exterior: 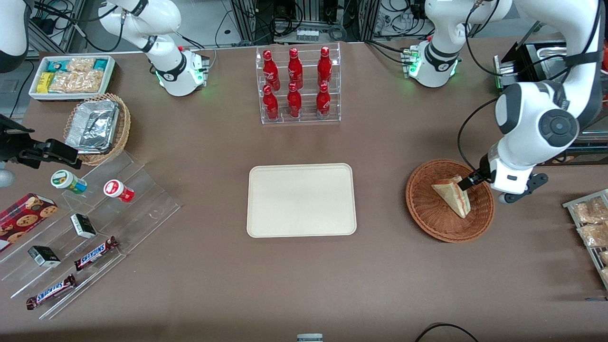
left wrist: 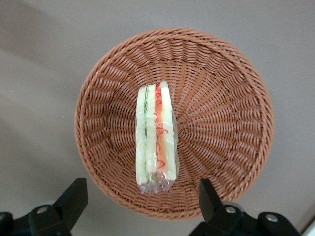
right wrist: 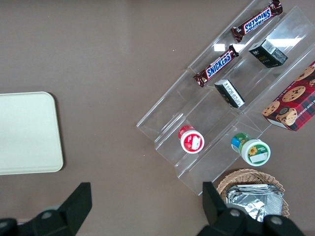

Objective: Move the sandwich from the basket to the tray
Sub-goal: 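Lower the left gripper and close it on the wrapped sandwich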

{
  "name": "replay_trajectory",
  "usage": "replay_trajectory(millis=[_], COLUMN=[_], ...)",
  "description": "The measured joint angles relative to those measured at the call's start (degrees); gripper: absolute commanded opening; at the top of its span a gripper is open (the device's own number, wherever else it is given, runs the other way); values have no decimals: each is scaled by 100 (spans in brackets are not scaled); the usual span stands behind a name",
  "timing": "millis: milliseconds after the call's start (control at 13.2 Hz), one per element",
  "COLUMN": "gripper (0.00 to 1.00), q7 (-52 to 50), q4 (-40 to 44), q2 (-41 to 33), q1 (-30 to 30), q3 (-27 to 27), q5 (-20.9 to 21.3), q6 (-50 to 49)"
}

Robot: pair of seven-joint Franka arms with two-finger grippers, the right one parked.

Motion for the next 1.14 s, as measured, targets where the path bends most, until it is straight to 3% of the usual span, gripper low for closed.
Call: replay_trajectory(millis=[985,1136], gripper=[100,95], q7=[-659,-742], q4=[-306,-307], q2=[680,826], q1=[-46,-124], q3=[-19,-27], q5=[-3,-3], q6=[963,1048])
